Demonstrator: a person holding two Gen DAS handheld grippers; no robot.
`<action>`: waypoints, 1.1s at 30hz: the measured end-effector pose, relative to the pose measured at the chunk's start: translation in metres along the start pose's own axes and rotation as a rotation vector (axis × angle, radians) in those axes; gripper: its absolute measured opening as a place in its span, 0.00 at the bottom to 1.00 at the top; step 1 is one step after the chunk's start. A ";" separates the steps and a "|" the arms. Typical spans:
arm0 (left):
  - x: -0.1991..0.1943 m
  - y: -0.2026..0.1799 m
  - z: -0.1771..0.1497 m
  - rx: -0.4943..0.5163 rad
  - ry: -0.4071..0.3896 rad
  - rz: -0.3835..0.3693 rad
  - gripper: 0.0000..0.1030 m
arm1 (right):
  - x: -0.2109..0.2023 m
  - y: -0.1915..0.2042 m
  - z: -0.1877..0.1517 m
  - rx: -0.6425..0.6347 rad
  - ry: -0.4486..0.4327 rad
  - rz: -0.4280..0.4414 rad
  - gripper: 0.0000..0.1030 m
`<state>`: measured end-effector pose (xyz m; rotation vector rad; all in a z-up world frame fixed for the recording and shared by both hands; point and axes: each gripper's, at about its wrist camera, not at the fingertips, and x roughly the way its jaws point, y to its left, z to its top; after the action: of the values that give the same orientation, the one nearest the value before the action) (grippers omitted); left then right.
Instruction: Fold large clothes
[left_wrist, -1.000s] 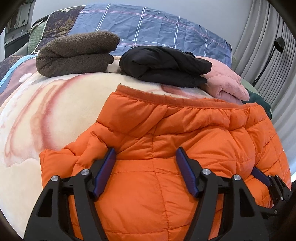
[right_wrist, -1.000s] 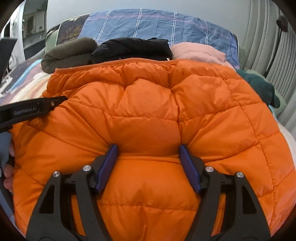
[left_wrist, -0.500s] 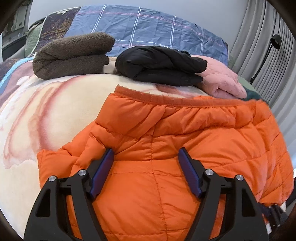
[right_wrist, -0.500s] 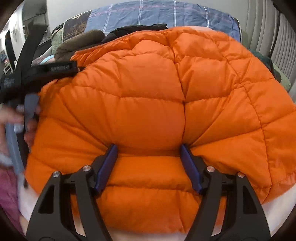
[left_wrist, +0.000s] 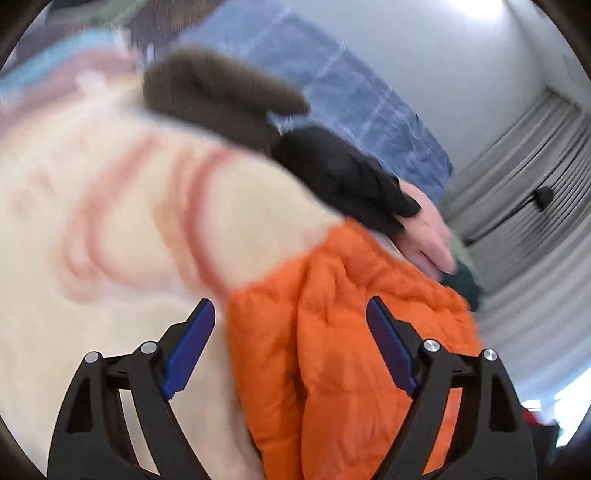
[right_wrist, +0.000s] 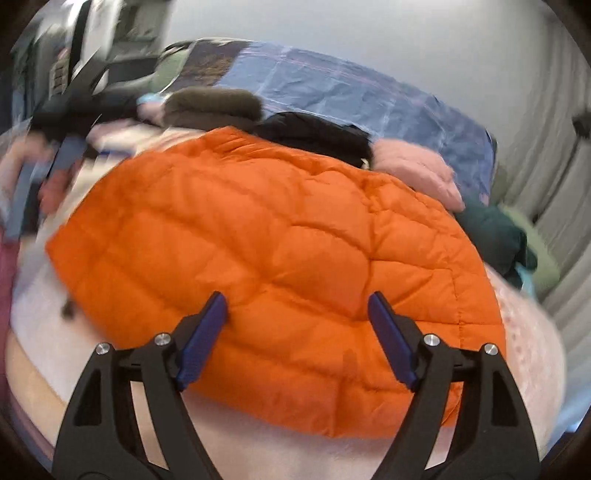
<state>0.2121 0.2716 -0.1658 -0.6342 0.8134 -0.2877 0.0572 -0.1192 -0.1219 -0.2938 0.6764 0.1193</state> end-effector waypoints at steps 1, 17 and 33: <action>0.007 -0.002 -0.002 0.016 0.029 0.017 0.81 | 0.001 -0.011 0.006 0.057 0.006 0.011 0.78; 0.039 -0.013 -0.020 0.153 0.126 0.038 0.75 | 0.174 -0.081 0.126 0.264 0.328 0.188 0.44; 0.019 -0.046 -0.007 0.141 0.080 -0.195 0.18 | 0.200 -0.078 0.097 0.274 0.272 0.243 0.46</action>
<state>0.2194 0.2232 -0.1519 -0.5731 0.8009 -0.5458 0.2863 -0.1614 -0.1588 0.0386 0.9862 0.2185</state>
